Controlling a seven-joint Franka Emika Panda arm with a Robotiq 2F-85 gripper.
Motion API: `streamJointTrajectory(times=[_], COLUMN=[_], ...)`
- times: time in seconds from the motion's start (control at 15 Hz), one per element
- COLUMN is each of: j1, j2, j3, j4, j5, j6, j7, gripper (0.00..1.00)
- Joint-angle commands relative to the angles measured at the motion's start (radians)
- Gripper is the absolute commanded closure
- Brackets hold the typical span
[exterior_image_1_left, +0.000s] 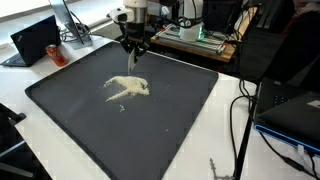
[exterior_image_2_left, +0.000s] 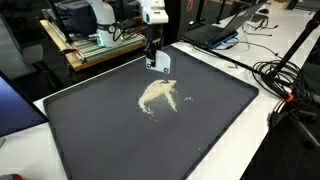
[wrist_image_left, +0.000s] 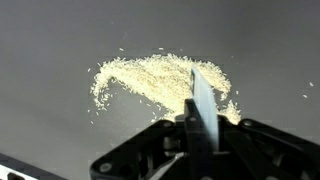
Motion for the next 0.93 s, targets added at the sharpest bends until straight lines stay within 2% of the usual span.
streamJointTrajectory(times=[0.0, 0.4, 0.87], j1=[0.014, 0.012, -0.04], j2=[0.11, 0.234, 0.345], j3=[-0.04, -0.067, -0.047], j4=[0.082, 0.153, 0.191], j5=[-0.058, -0.023, 0.05], j6=[0.014, 0.054, 0.097], j7=[0.072, 0.049, 0.0], gripper=[0.99, 0.99, 0.99])
